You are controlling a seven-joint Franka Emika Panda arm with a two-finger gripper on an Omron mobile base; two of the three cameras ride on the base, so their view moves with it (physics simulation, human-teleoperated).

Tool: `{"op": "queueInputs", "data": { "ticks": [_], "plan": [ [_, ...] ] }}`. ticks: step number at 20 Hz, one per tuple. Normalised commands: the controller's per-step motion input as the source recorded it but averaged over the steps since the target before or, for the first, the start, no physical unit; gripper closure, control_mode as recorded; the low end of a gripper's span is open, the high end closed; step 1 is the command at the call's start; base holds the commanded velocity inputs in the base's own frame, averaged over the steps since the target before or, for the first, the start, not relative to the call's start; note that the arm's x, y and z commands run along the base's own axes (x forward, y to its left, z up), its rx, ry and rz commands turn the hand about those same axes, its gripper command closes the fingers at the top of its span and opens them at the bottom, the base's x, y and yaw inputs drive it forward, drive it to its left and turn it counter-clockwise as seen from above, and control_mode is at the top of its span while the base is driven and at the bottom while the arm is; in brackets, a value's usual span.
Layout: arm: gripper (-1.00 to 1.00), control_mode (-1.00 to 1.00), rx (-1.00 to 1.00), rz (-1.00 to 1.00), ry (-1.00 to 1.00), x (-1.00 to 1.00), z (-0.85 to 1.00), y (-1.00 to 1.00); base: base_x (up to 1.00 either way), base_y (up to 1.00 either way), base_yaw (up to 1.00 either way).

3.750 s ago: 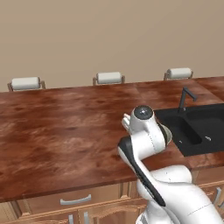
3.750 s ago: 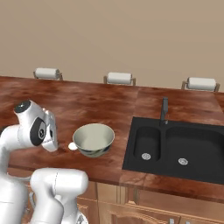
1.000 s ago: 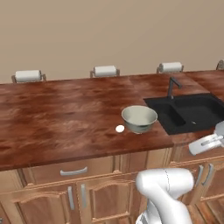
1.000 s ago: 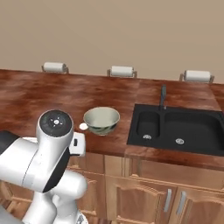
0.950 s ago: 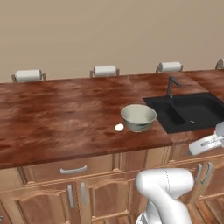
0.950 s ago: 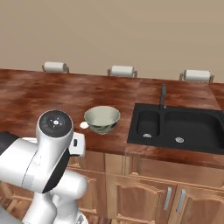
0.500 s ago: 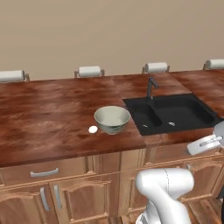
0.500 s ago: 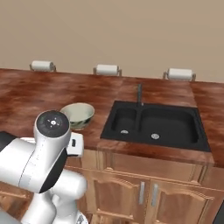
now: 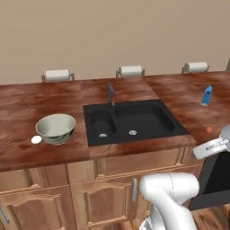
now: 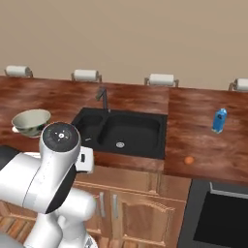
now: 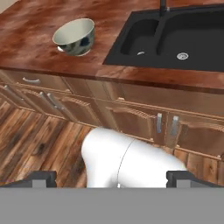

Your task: Gather the eggs and milk located in the vicinity of the sink area and place them right next to the bowl.

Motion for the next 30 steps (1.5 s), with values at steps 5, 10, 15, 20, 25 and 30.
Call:
{"op": "queueInputs", "data": {
  "ticks": [5, 10, 15, 20, 25, 30],
  "plan": [
    [-1.0, 1.0, 0.0, 0.0, 0.0, 0.0, 0.0, 0.0, 0.0, -0.99, 0.0],
    [-1.0, 1.0, 0.0, 0.0, 0.0, 0.0, 0.0, 0.0, 0.0, -0.85, 0.0],
    [-1.0, 1.0, 0.0, 0.0, 0.0, 0.0, 0.0, 0.0, 0.11, -0.51, -0.01],
    [-1.0, 1.0, 0.0, 0.0, 0.0, 0.0, 0.0, 0.0, 0.28, -0.23, -0.04],
    [-1.0, 1.0, 0.0, 0.0, 0.0, 0.0, 0.0, 0.0, 0.41, -0.01, -0.08],
    [-1.0, 1.0, 0.0, 0.0, 0.0, 0.0, 0.0, 0.0, 0.45, 0.0, -0.08]
  ]
}}
